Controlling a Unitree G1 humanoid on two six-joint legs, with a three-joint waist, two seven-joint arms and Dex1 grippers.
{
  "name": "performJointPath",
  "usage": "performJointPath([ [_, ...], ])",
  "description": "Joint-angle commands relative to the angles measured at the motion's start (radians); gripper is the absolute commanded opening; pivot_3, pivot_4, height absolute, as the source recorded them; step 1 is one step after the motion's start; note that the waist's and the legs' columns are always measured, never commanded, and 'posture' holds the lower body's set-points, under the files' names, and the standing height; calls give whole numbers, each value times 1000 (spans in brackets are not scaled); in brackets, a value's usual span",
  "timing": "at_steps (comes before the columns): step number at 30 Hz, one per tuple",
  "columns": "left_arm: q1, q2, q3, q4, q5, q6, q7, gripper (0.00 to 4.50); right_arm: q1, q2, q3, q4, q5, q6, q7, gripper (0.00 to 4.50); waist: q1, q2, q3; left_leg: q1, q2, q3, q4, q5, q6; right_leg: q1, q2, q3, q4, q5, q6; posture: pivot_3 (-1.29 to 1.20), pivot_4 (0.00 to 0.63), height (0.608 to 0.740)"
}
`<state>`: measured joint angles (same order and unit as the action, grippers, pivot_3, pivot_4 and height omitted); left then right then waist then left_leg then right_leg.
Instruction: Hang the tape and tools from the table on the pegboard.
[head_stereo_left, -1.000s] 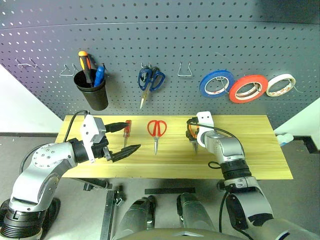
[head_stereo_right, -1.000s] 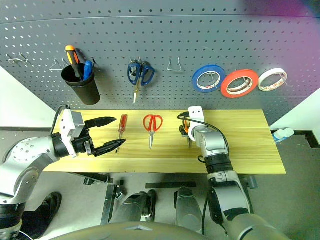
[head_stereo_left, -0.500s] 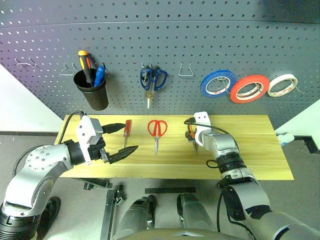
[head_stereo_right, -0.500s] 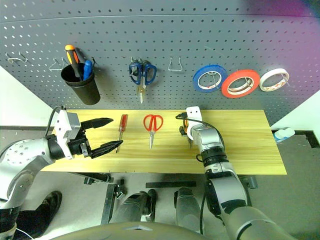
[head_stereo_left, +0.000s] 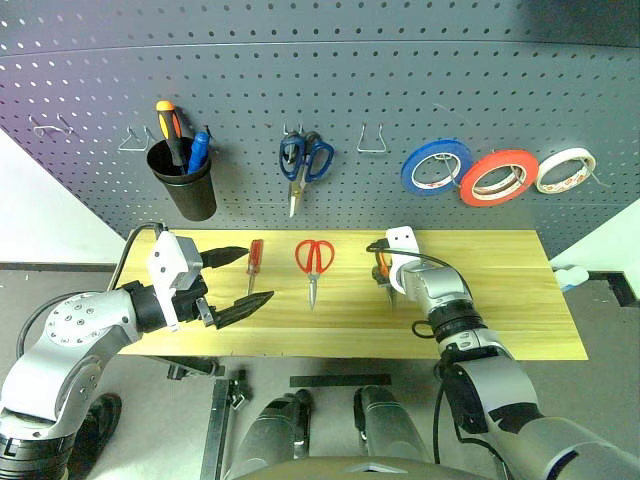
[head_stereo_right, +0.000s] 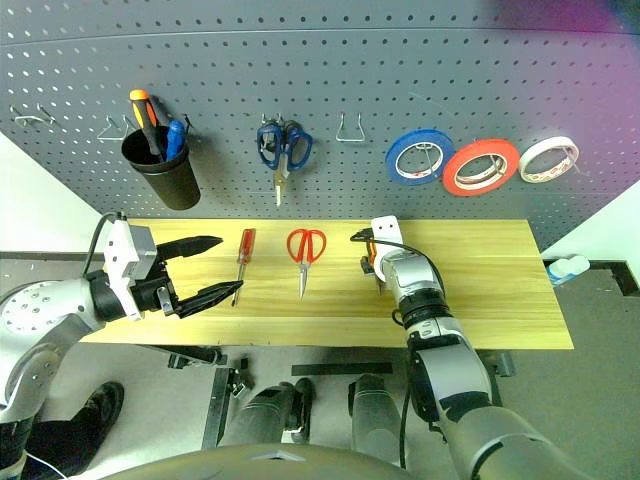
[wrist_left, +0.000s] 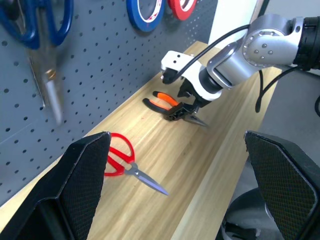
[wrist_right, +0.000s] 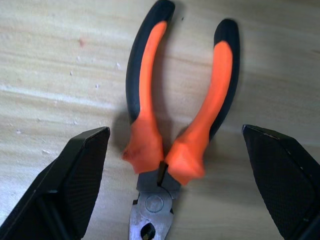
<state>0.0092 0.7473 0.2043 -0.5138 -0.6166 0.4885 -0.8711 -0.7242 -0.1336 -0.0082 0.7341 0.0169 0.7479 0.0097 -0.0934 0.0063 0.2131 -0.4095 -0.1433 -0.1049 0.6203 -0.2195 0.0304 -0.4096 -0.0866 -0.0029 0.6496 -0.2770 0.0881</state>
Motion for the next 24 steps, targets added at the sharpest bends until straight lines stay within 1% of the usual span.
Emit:
performJointPath([
  [1, 12, 12, 28, -38, -11, -5, 1, 4500, -6, 13, -11, 19, -1, -26, -5, 4448, -1, 0, 0, 0, 0, 0, 0, 0, 0, 0, 0, 0, 0, 0, 0, -94, 234, 740],
  [3, 16, 13, 30, -40, -11, -5, 2, 4500, -11, 13, -18, 27, 6, -37, 6, 4448, -1, 0, 0, 0, 0, 0, 0, 0, 0, 0, 0, 0, 0, 0, 0, -93, 234, 740],
  [6, 18, 15, 34, -40, -12, -5, 1, 4500, -20, 9, -27, 50, 6, -40, 4, 3861, 0, 0, 0, 0, 0, 0, 0, 0, 0, 0, 0, 0, 0, 0, 0, -92, 234, 740],
  [11, 23, 13, 34, -42, -13, -7, 3, 4500, -28, 10, -36, 63, 8, -41, 4, 2180, 0, 0, 0, 0, 0, 0, 0, 0, 0, 0, 0, 0, 0, 0, 0, -93, 240, 740],
  [12, 24, 13, 34, -42, -13, -8, 3, 4500, -29, 9, -34, 64, 7, -40, 9, 2080, 0, 0, 0, 0, 0, 0, 0, 0, 0, 0, 0, 0, 0, 0, 0, -93, 240, 740],
  [21, 24, 10, 32, -38, -12, -10, 7, 4500, -24, 0, -38, 69, 7, -35, 30, 2080, 1, 0, 0, 0, 0, 0, -1, 0, 0, 0, 0, 0, -1, 0, 0, -91, 243, 740],
  [24, 23, 9, 30, -36, -11, -12, 7, 4500, -12, -9, -22, 51, 8, -74, 83, 2080, 1, 0, 0, 0, 0, 0, -1, 0, 0, 0, 0, 0, -1, 0, 0, -93, 242, 740],
])
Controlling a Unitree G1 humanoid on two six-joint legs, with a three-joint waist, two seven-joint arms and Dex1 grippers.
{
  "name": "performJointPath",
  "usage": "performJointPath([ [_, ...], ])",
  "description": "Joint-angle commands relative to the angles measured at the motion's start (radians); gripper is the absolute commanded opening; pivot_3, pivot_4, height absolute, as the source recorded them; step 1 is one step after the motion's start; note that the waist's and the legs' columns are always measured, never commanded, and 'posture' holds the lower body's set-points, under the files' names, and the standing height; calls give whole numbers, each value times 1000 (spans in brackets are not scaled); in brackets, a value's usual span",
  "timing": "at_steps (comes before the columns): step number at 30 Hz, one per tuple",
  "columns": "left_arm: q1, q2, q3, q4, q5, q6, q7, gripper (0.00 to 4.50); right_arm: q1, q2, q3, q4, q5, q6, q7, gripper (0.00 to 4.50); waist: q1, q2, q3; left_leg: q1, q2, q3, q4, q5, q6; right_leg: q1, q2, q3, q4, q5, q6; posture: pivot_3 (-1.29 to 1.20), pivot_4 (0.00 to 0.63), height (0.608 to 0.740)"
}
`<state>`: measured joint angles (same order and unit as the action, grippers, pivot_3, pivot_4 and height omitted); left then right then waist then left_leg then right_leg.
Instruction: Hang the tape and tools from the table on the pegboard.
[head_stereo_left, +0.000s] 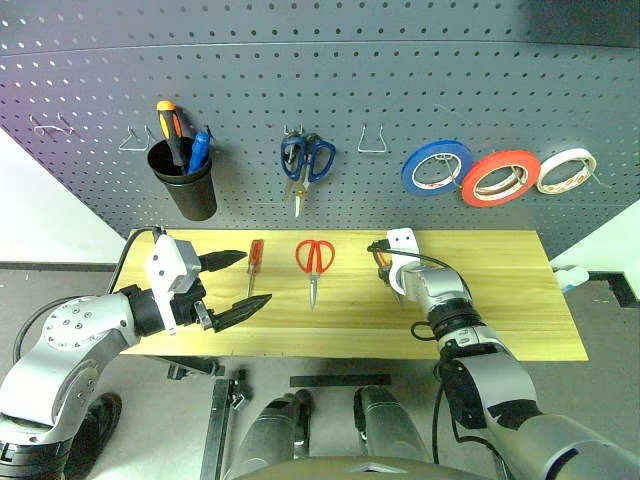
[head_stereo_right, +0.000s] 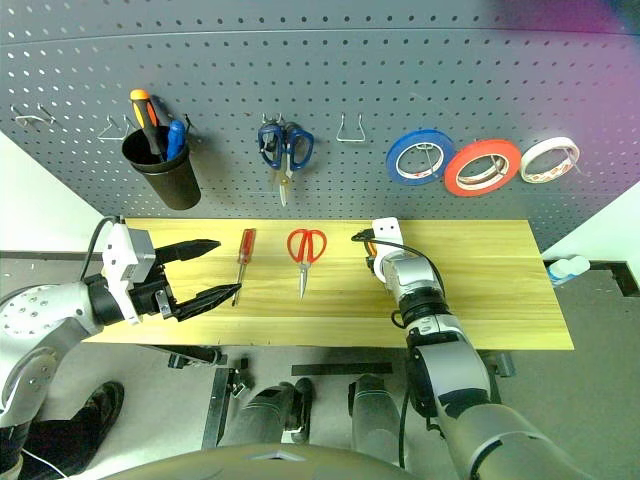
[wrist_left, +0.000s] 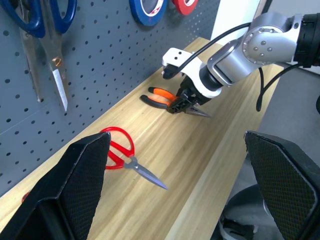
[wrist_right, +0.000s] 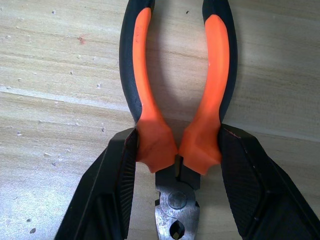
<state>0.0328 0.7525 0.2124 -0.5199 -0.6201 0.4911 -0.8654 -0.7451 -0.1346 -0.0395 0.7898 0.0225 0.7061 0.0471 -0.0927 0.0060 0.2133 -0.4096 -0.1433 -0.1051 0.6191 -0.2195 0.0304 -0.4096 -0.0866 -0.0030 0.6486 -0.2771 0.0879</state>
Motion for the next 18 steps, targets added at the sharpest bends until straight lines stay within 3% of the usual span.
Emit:
performJointPath([
  [1, -2, 2, 22, -29, -9, -14, 3, 4500, 13, -8, 5, -27, 22, -46, 88, 2080, 0, 0, 0, 0, 0, 0, 0, 0, 0, 0, 0, 0, 0, 0, 0, -93, 242, 740],
  [9, -19, 2, 15, -4, 0, -25, -8, 4500, 109, -69, -2, -230, 136, -95, 405, 2080, 0, 1, 5, 0, 0, 0, -4, 0, 0, -1, 0, 0, -1, 0, 0, -116, 235, 740],
  [18, -58, 1, 0, 41, 8, -43, -27, 4500, 197, -130, -75, -365, 252, -232, 588, 2080, 20, 0, 7, -1, 1, 0, -5, 0, -1, -2, 0, 0, -2, 0, 0, -147, 221, 740],
])
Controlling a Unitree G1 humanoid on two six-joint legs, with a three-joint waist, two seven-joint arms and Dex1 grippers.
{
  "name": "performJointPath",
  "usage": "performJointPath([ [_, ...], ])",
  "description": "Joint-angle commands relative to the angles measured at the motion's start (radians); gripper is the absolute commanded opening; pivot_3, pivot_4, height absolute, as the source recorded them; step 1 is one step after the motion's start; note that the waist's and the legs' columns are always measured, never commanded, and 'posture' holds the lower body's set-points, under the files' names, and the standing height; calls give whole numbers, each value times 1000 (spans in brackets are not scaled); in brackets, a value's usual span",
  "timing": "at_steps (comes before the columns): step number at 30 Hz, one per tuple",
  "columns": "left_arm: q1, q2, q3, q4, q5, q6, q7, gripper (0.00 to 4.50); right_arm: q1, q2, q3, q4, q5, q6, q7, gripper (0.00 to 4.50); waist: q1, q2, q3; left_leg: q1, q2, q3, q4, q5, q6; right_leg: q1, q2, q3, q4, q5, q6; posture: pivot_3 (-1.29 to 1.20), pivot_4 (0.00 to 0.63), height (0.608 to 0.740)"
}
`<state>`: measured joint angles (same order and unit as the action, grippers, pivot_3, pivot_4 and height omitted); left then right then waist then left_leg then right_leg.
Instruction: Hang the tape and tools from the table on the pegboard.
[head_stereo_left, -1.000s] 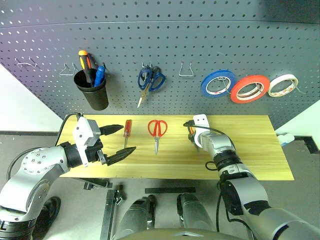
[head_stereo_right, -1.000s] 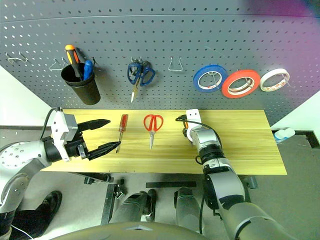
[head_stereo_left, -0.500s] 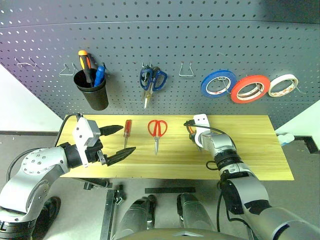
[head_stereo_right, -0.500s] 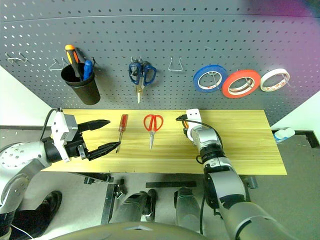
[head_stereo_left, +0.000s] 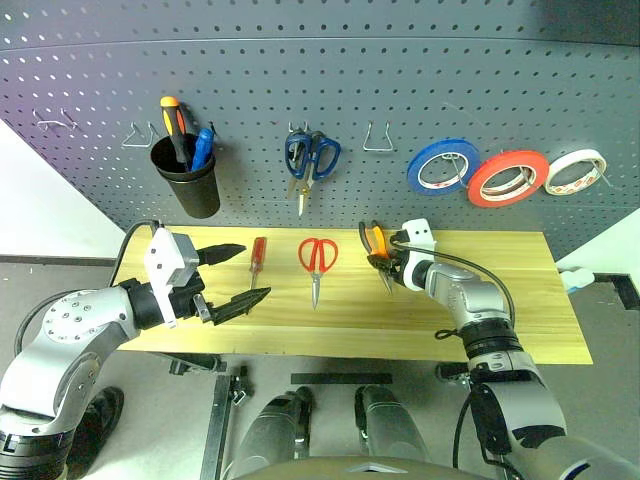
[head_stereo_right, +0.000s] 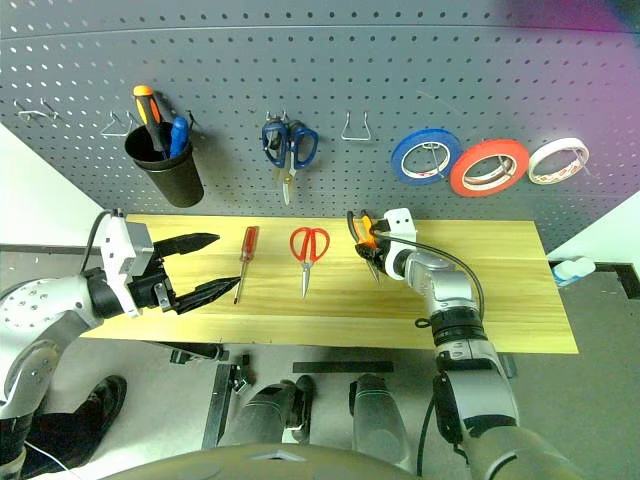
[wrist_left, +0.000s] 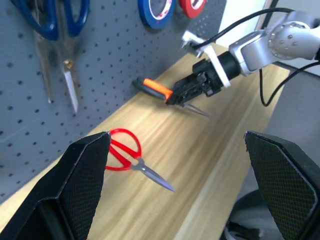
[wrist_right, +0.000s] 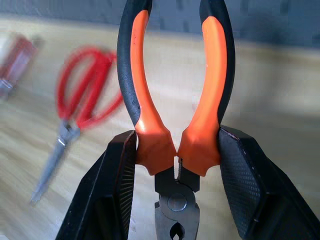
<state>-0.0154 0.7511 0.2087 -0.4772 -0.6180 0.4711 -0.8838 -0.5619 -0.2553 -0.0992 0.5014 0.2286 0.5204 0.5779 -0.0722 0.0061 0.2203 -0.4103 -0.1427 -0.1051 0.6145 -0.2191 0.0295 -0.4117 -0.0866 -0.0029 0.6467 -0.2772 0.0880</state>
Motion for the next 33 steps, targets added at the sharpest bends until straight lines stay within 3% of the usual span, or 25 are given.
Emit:
performJointPath([
  [1, -15, 4, 3, 4, 8, -24, -11, 4500, 43, -20, -8, -101, 48, -70, 87, 2080, 1, 0, 0, 0, 0, 0, 0, 0, 0, 0, 0, 0, 0, 0, 0, -150, 218, 740],
  [9, -49, 10, 5, 42, 22, -34, -36, 4500, 159, -63, -68, -279, 199, -72, 243, 2080, 1, 0, 0, 0, 0, 0, 0, 0, 0, 0, 0, 0, 0, 0, 0, -171, 201, 740],
  [13, -66, 3, 18, 41, -2, -22, -31, 4500, 171, -58, -126, -346, 290, -71, 266, 2080, 2, 0, 0, 0, 0, 0, 0, 0, -1, 0, 0, 0, 0, 0, 0, -189, 182, 740],
  [22, -32, 11, 69, 11, -52, 3, -25, 4500, 192, -67, -118, -428, 346, -98, 306, 2080, -1, 0, -1, 0, 0, 0, 0, 1, -1, 0, 0, 0, 1, 0, 0, -215, 137, 740],
  [33, -105, 0, 46, 63, -21, -28, -19, 4500, 42, -43, -149, -424, 401, -149, 247, 2080, -7, -1, -24, 0, 0, 0, 2, 6, -10, 0, 1, 0, 3, 1, 0, -228, 63, 740],
])
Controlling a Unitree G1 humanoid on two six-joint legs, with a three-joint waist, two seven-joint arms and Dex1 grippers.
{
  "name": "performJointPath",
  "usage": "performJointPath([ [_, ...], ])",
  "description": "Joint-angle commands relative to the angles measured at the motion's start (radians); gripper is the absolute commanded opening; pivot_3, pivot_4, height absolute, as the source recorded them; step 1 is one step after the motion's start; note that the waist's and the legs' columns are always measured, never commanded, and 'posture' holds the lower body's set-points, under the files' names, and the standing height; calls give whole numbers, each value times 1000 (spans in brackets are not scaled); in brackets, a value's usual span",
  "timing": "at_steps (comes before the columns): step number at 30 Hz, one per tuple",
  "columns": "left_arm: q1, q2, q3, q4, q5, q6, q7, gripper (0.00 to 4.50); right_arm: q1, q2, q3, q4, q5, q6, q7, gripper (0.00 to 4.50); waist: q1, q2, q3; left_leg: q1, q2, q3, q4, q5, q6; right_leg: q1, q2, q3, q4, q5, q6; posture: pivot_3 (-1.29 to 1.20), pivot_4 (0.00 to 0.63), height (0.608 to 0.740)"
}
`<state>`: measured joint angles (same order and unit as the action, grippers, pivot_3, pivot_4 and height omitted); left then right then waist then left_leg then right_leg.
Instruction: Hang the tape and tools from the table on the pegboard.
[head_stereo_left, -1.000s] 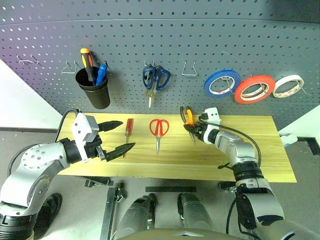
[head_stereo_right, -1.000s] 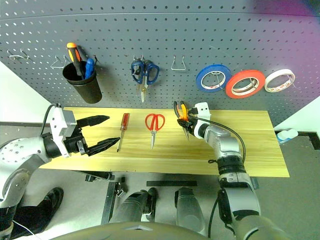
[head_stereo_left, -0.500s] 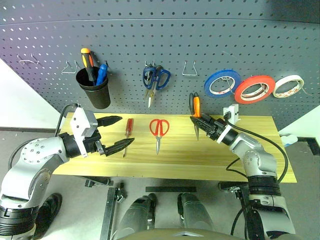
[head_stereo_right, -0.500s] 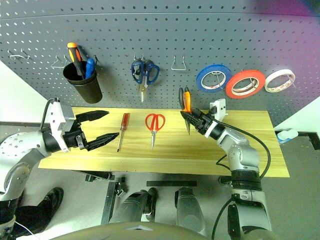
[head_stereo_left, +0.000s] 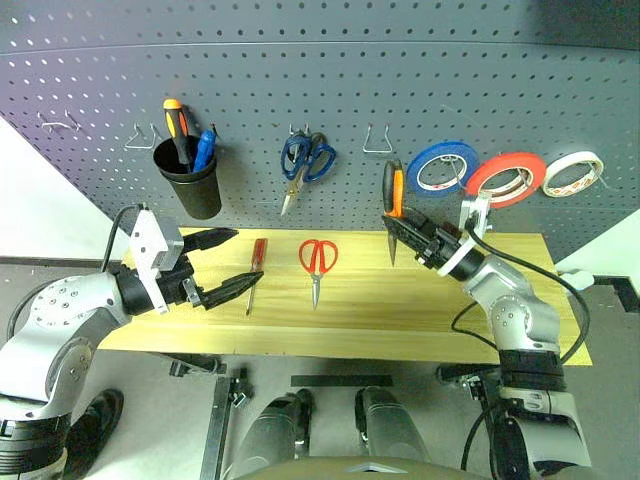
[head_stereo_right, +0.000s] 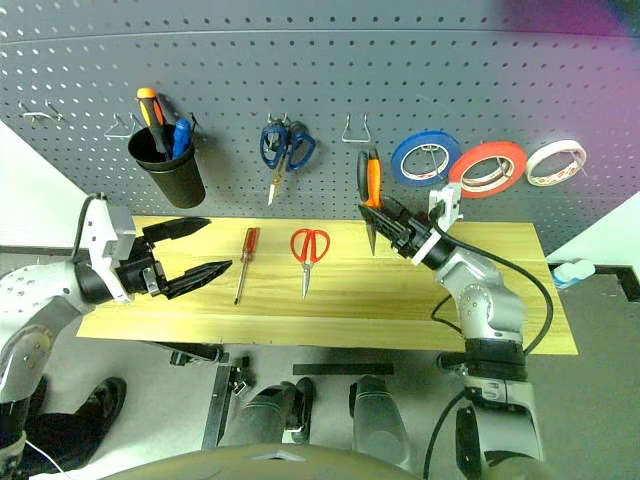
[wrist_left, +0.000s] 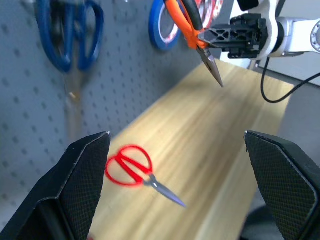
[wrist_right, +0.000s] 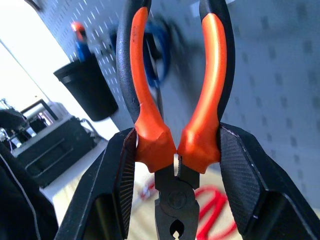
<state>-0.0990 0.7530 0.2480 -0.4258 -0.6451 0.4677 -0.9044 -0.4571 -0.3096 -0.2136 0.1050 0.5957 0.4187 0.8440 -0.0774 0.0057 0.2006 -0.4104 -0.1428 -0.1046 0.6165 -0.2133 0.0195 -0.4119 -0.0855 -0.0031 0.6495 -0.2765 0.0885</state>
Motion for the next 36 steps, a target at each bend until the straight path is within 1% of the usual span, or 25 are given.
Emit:
performJointPath([
  [1, -30, -5, 2, 19, 10, -28, 1, 4500, -86, 19, -40, -9, 38, -55, -26, 2080, -5, 0, -10, 0, 0, 0, 0, 0, 0, 0, 0, 0, 0, 0, 0, -228, 58, 740],
  [4, -49, -12, -5, 33, 21, -38, 1, 4500, -151, 47, -36, 33, 20, -101, -62, 2080, -18, -1, -27, 0, 0, 0, 0, 0, 0, 0, 1, 0, 0, 0, 0, -221, 49, 740],
  [9, -56, -14, -4, 41, 30, -45, 1, 4500, -211, 80, -27, 77, 10, -146, -92, 2080, -34, -2, -48, 1, 0, 0, 0, 1, -1, 1, 1, 0, 1, 0, 0, -205, 53, 740],
  [14, -51, -11, 3, 34, 26, -41, 7, 4500, -282, 122, -18, 154, -46, -232, -169, 2080, -55, -1, -48, 1, 0, 0, 3, 1, -1, 1, 1, 0, 5, 0, 0, -196, 64, 740],
  [18, -39, -16, 3, 21, 22, -37, 15, 4500, -329, 158, 1, 232, -99, -318, -203, 2080, -63, -1, -48, 2, 1, 0, 3, 1, -2, 0, 2, 1, 7, 0, -1, -189, 70, 740],
  [22, -32, -12, 6, 13, 14, -31, 20, 4500, -378, 190, -6, 289, -101, -366, -217, 2080, -77, -1, -48, 2, 1, 0, 4, 1, -2, 0, 2, 2, 8, 0, -1, -183, 75, 740],
  [26, -31, -10, 5, 7, 12, -27, 24, 4500, -411, 206, 3, 337, -127, -429, -230, 2080, -78, -1, -48, 2, 1, 0, 6, 1, -1, 0, 3, 2, 10, 0, -1, -176, 78, 740],
  [30, -23, -7, 9, 4, 11, -23, 25, 4500, -461, 219, -3, 429, -145, -486, -243, 2080, -78, -1, -48, 2, 1, 0, 8, 1, -1, -1, 3, 3, 14, 0, -1, -175, 81, 740],
  [36, -16, -4, 18, -2, 9, -18, 27, 4500, -495, 247, 5, 468, -151, -521, -245, 2080, -77, -1, -48, 2, 1, 0, 12, -1, 3, -1, 3, 3, 16, 1, -2, -156, 86, 740],
])
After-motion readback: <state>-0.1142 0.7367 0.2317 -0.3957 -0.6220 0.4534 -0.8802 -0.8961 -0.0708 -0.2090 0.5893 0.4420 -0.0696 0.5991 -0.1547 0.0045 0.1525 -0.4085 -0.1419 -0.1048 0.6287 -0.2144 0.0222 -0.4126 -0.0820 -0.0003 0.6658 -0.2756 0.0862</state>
